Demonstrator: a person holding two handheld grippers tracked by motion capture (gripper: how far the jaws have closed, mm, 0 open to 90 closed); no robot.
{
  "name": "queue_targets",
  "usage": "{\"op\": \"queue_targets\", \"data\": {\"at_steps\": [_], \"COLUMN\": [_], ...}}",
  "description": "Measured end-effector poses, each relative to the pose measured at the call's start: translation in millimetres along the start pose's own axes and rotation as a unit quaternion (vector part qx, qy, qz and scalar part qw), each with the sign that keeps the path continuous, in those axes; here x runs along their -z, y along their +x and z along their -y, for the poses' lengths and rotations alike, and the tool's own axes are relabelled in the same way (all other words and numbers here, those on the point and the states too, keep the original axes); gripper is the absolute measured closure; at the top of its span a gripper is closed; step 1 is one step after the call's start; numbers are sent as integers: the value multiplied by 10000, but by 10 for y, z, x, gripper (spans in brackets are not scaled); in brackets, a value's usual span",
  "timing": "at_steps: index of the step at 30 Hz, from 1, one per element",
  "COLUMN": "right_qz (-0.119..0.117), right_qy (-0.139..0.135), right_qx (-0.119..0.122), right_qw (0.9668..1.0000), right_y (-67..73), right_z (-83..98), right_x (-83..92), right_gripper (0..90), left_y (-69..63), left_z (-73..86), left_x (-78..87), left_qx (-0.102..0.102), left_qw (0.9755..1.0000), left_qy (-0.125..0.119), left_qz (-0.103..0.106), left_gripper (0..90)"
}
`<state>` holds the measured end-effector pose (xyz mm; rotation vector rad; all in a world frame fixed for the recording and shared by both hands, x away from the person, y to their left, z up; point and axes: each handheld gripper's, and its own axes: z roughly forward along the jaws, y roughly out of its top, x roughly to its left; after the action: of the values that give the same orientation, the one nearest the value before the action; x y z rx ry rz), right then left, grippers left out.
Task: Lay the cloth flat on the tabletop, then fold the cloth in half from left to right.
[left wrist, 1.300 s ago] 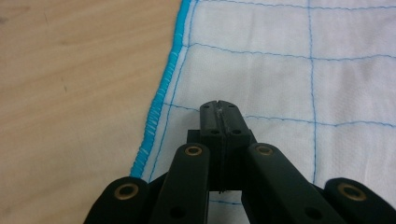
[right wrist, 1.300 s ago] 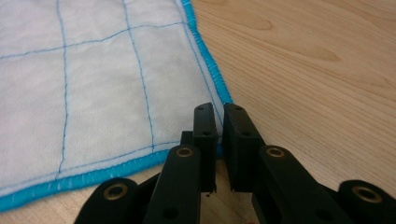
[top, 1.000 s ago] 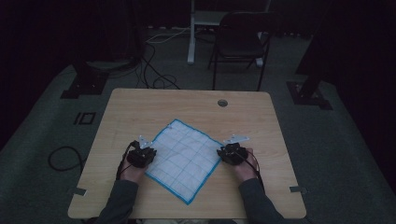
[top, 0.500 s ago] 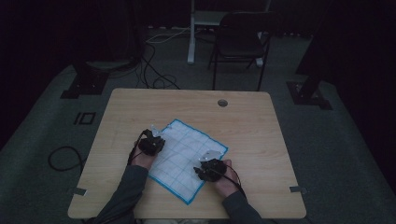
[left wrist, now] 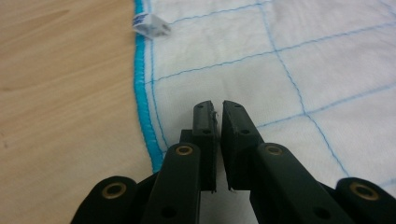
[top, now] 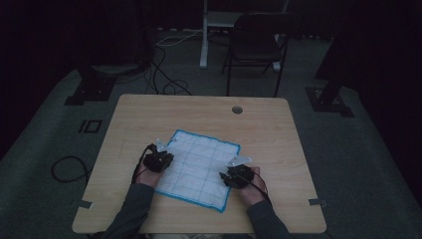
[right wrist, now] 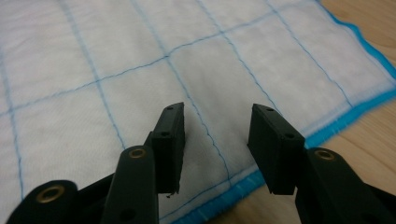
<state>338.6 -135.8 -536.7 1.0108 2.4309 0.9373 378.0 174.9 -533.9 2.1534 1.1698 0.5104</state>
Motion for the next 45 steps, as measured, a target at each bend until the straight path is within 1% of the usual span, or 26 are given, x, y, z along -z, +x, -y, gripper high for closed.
{"op": "queue_targets", "data": {"at_steps": [1,2,3,4,6,8,9,10,12,18,19,20,24,30,35,36,38,39,40,41,45], "right_qz": [0,59,59,102,108,193,193,227,262,302,302,301,272,248,230,225,205,213,222,234,280], "right_qy": [0,8,8,-20,-22,-52,-52,-73,-77,-128,-160,-164,-185,-208,-198,-190,-173,-192,-228,-265,-362], "right_qx": [0,-99,-99,-209,-209,-300,-300,-379,-409,-512,-590,-594,-612,-622,-623,-645,-686,-674,-694,-661,-640], "right_qw": [10000,9999,9999,9997,9997,9994,9994,9990,9988,9981,9977,9976,9976,9975,9976,9975,9973,9973,9971,9972,9969], "right_y": [0,-56,-56,-113,-135,-190,-190,-227,-249,-289,-308,-313,-335,-345,-356,-359,-365,-369,-365,-369,-379], "right_z": [0,14,14,34,40,64,64,81,92,104,109,111,116,122,122,121,119,118,115,113,112], "right_x": [0,8,8,11,14,21,21,28,33,24,18,17,13,11,10,11,22,33,51,72,172], "right_gripper": [556,548,548,543,538,529,529,524,513,499,497,497,488,481,470,465,465,466,467,467,471], "left_y": [0,-43,-43,-71,-105,-166,-166,-189,-233,-293,-304,-312,-332,-345,-358,-356,-338,-322,-304,-286,-213], "left_z": [0,35,35,55,87,150,150,172,205,241,250,259,289,298,295,295,293,293,295,300,341], "left_x": [0,25,25,43,69,107,107,121,144,178,185,193,213,215,230,250,282,293,302,308,314], "left_qx": [0,45,45,48,74,118,118,132,117,74,54,30,47,72,80,103,127,174,252,344,634], "left_qw": [10000,10000,10000,10000,9999,9997,9997,9996,9994,9995,9996,9996,9994,9994,9995,9992,9990,9988,9984,9980,9966], "left_qy": [0,-39,-39,-49,-68,-160,-160,-184,-218,-224,-224,-228,-262,-290,-302,-370,-436,-463,-489,-508,-451], "left_qz": [0,26,26,45,83,159,159,190,222,196,185,186,199,147,108,70,8,-35,-85,-132,-267], "left_gripper": [848,848,848,848,847,845,843,842,840,834,833,832,827,816,779,739,712,698,683,667,623]}}
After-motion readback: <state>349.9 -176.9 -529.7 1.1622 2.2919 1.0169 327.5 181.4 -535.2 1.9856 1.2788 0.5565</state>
